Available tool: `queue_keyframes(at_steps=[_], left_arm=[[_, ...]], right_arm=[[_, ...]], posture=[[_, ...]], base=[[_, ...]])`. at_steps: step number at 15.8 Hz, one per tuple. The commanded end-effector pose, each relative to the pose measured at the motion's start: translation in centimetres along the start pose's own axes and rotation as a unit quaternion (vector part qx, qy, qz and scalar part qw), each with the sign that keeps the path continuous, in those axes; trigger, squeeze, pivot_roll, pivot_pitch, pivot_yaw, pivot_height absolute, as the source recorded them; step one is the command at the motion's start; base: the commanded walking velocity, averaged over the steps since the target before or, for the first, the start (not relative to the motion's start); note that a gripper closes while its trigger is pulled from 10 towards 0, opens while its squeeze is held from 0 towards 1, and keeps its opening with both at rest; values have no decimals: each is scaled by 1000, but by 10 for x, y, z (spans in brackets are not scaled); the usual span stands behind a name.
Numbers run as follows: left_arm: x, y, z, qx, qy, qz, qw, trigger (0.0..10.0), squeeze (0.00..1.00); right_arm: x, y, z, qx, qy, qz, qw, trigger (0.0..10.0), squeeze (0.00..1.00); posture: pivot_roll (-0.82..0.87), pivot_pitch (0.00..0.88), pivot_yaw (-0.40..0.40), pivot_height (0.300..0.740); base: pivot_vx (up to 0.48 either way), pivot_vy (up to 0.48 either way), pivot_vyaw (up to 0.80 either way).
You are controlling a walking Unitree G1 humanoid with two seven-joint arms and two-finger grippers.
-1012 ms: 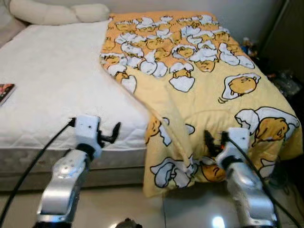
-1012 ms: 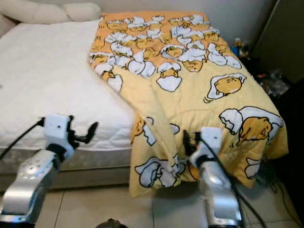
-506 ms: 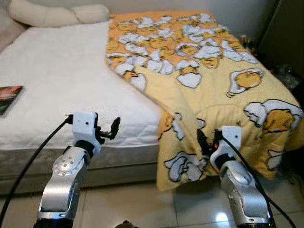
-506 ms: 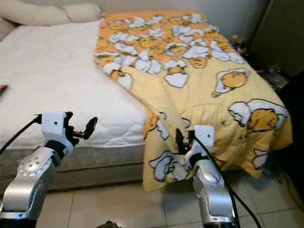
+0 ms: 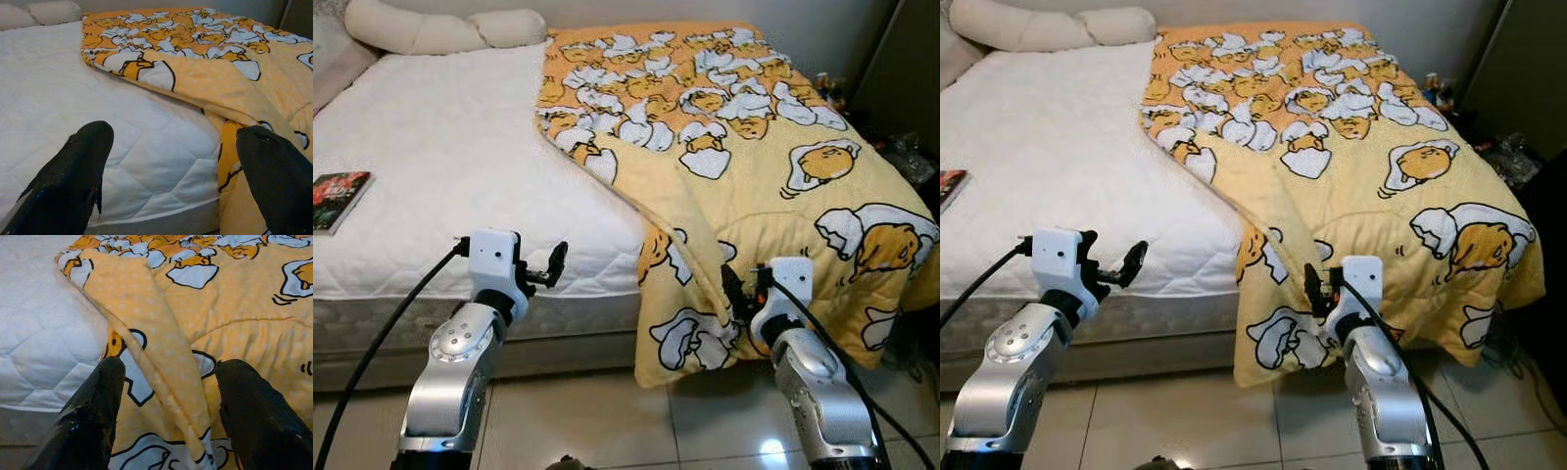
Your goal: Clean up the room
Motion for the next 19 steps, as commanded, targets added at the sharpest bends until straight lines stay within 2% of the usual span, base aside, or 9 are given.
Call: queue_keyframes(at_steps=[1,3,6,10,13,15,19], left_arm=[[-1,0,1,1,2,4,1000,10000,404],[-4,0,0,-1,-6,10,1000,10000,408],[-4,1,-2,-3,-15,13,1000,10000,408],[-5,0,-3,-3,-17,17,1000,10000,408],[-6,0,-3,-3,-18,18,1000,10000,412],[-6,0,-3,-4,-24,16,1000,10000,408],[-6,0,-4,-3,-33,17,999,10000,416]], right_arm=[[-3,4,4,1,-6,6,1000,10000,0],[-3,4,5,3,-6,6,1000,10000,0],[-2,4,5,3,0,9,1000,10000,0],[-10,6,6,3,-26,37,999,10000,0],[-13,7,7,2,-28,42,999,10000,0],[-8,7,7,4,-10,29,1000,10000,0],[-5,3,3,0,-10,24,1000,10000,0]], posture=[[17,0,53,740],[16,0,53,740],[12,0,48,740],[17,0,40,740],[18,0,42,740],[13,0,45,740],[10,0,43,740]], base=[[0,0,800],[0,0,753],[0,0,0],[0,0,0],[0,0,771],[266,0,0],[326,0,0]])
Point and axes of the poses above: a point about 5 cm out from each wrist's last joint towards the gripper, its own y axis pointing out of the wrist towards the gripper, its own z axis along the axis of the wrist's last joint, x = y × z, the point moved 5 cm from there along y, pointing out of the wrist towards the gripper, and after that the axes turned 11 degrees about -y, right-handed, at the moved point
